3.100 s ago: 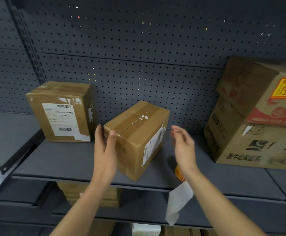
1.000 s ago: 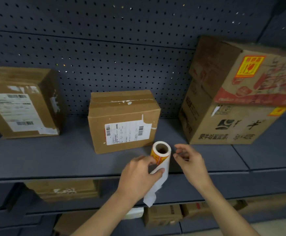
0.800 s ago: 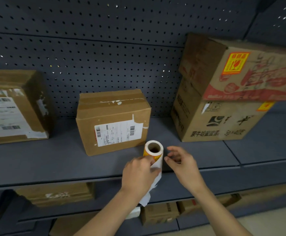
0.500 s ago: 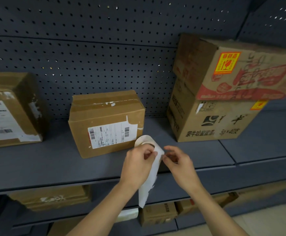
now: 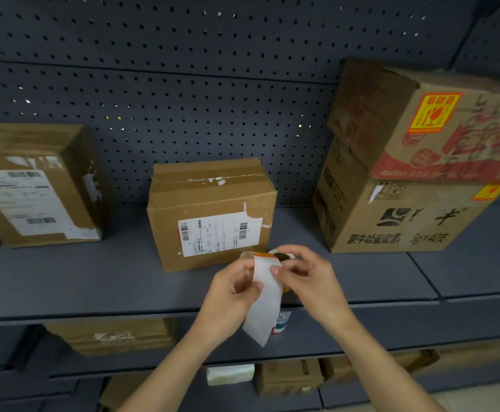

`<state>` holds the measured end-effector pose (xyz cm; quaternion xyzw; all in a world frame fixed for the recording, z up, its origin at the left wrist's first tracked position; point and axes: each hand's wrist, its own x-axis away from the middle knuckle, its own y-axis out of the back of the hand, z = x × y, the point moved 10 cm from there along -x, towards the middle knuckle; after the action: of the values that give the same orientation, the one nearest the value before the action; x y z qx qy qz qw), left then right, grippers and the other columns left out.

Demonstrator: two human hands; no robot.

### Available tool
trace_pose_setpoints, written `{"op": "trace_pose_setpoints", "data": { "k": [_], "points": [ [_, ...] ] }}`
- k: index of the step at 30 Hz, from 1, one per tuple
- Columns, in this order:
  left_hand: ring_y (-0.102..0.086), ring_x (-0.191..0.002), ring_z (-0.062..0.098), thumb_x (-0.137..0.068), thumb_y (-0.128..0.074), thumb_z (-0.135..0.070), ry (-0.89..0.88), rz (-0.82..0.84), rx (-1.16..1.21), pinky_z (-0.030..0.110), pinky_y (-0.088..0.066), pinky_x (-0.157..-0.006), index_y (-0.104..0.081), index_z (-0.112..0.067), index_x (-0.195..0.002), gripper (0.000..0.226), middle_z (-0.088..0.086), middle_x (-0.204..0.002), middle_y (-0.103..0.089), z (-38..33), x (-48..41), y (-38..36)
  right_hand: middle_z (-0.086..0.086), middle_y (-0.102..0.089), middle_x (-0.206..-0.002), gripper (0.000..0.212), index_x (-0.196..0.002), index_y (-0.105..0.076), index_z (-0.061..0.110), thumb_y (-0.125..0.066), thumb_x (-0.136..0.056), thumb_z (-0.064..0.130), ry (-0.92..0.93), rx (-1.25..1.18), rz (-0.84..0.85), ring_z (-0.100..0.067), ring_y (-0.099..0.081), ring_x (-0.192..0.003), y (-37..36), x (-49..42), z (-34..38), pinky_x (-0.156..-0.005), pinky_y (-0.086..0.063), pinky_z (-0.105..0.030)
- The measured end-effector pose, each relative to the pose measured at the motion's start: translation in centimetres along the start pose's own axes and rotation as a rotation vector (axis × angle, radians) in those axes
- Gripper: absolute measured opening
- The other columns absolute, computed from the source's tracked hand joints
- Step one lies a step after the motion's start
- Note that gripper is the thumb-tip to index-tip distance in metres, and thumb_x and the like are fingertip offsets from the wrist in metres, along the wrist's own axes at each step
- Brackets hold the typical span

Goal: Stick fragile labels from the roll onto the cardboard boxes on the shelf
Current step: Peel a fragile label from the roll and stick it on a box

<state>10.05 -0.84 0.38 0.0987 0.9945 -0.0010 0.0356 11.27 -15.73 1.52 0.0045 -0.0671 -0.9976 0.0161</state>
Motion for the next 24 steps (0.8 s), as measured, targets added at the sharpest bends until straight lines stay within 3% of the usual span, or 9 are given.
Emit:
{"op": "trace_pose_setpoints", "data": {
  "k": [4, 11, 15, 20, 24],
  "points": [
    [-0.072, -0.096, 0.015, -0.095, -0.063, -0.006, 0.096, -0.084, 0.121, 0.031, -0.058, -0.074, -0.073, -0.02, -0.11, 0.023, 0.001, -0.105, -0.077, 0.9, 0.7, 1.3, -0.009, -0.077, -0.086, 0.036, -0.117, -0.062, 0.016, -0.075, -0.086, 0.003, 0.016, 0.039, 0.059, -0.014, -0.074, -0.086, -0.8, 0.0, 0.2, -0.075, -0.058, -0.026],
    [-0.074, -0.092, 0.019, -0.094, -0.065, -0.005, 0.082, -0.156, 0.14, 0.032, -0.06, -0.074, -0.075, -0.01, -0.102, 0.014, 0.005, -0.098, -0.079, 1.6, 0.9, 2.4, -0.003, -0.075, -0.085, 0.033, -0.112, -0.065, 0.026, -0.077, -0.086, 0.011, 0.056, 0.187, 0.107, -0.013, -0.072, -0.087, -1.4, 0.6, 0.1, -0.081, -0.059, -0.03],
    [-0.072, -0.091, 0.022, -0.093, -0.068, -0.006, 0.063, -0.077, 0.044, 0.044, -0.057, -0.079, -0.078, -0.018, -0.098, 0.017, 0.004, -0.096, -0.079, 1.8, 0.9, 1.7, 0.012, -0.065, -0.101, 0.025, -0.104, -0.073, 0.028, -0.077, -0.086, 0.011, 0.236, 0.363, 0.04, -0.007, -0.063, -0.095, -0.6, 0.9, 1.5, -0.081, -0.049, -0.016],
    [-0.07, -0.085, 0.012, -0.092, -0.068, -0.01, 0.049, -0.019, 0.018, 0.029, -0.055, -0.075, -0.08, -0.031, -0.087, 0.025, 0.002, -0.092, -0.078, 1.2, 1.2, 1.3, 0.016, -0.058, -0.123, 0.029, -0.119, -0.073, 0.027, -0.072, -0.09, 0.024, 0.391, 0.588, 0.169, -0.004, -0.051, -0.121, -1.8, 1.3, 1.9, -0.102, -0.042, -0.019],
    [-0.07, -0.083, 0.01, -0.09, -0.069, -0.009, 0.014, 0.017, 0.02, 0.024, -0.055, -0.073, -0.081, -0.026, -0.088, 0.022, 0.001, -0.089, -0.077, 0.7, 1.3, 1.4, 0.013, -0.065, -0.123, 0.033, -0.121, -0.072, 0.024, -0.065, -0.091, 0.037, 0.453, 0.615, 0.204, 0.001, -0.053, -0.119, -2.7, 1.9, 2.2, -0.102, -0.042, -0.015]
  ]
}}
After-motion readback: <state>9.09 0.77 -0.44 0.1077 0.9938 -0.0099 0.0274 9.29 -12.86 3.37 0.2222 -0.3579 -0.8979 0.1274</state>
